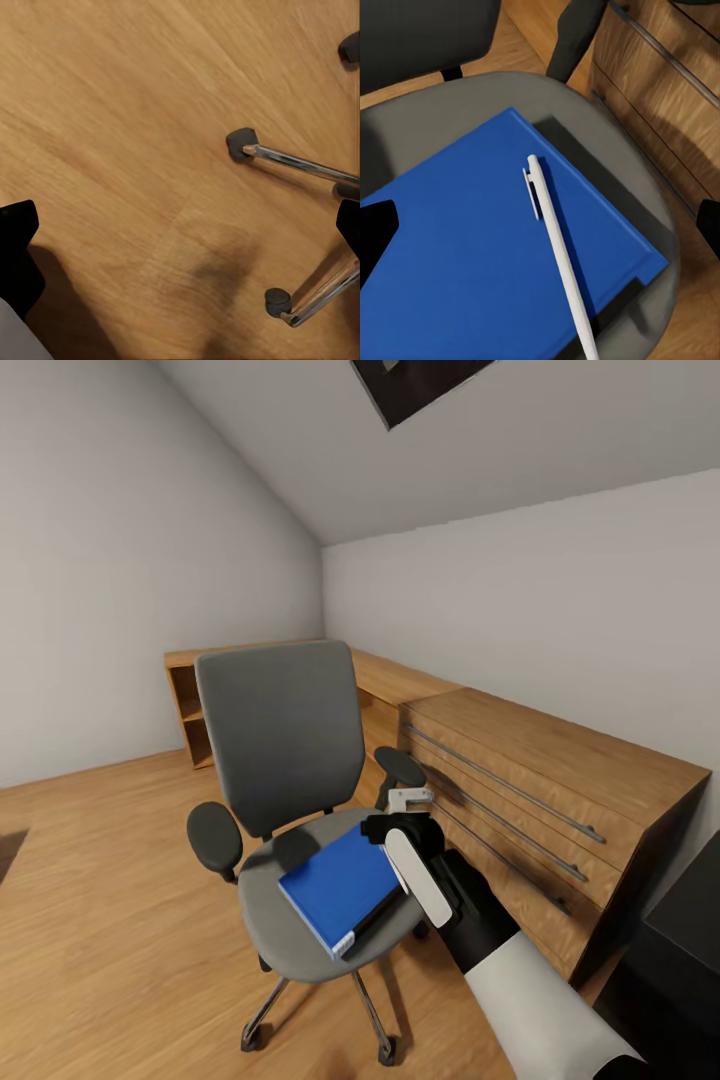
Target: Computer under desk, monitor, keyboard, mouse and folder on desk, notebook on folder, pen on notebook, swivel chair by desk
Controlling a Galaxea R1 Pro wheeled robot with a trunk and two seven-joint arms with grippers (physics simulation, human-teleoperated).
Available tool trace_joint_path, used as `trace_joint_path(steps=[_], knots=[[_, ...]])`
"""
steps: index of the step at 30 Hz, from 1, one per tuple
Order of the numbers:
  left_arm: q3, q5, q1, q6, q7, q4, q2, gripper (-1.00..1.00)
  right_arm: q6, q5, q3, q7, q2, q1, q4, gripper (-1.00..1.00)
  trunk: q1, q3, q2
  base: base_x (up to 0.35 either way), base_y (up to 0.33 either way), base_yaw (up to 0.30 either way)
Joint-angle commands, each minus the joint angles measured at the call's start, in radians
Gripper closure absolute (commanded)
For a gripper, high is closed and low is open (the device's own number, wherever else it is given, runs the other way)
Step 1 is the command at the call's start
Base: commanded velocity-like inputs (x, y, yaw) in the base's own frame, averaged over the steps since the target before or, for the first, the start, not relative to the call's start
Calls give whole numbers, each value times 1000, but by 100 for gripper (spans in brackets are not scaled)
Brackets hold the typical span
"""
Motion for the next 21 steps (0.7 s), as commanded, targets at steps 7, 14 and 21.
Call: trace_joint_path(steps=[7, 14, 21], knots=[[1, 11, 0, 2, 9, -2, -1, -100, 1, -10, 2, -10, 0, -1, -1, -100, 0, -1, 0, 0, 0, 0], [1, 11, 0, 2, 9, -2, -1, -100, 1, -10, 2, -10, 0, -1, -1, -100, 0, -1, 0, 0, 0, 0], [1, 11, 0, 2, 9, -2, -1, -100, 1, -10, 2, -10, 0, -1, -1, -100, 0, -1, 0, 0, 0, 0]])
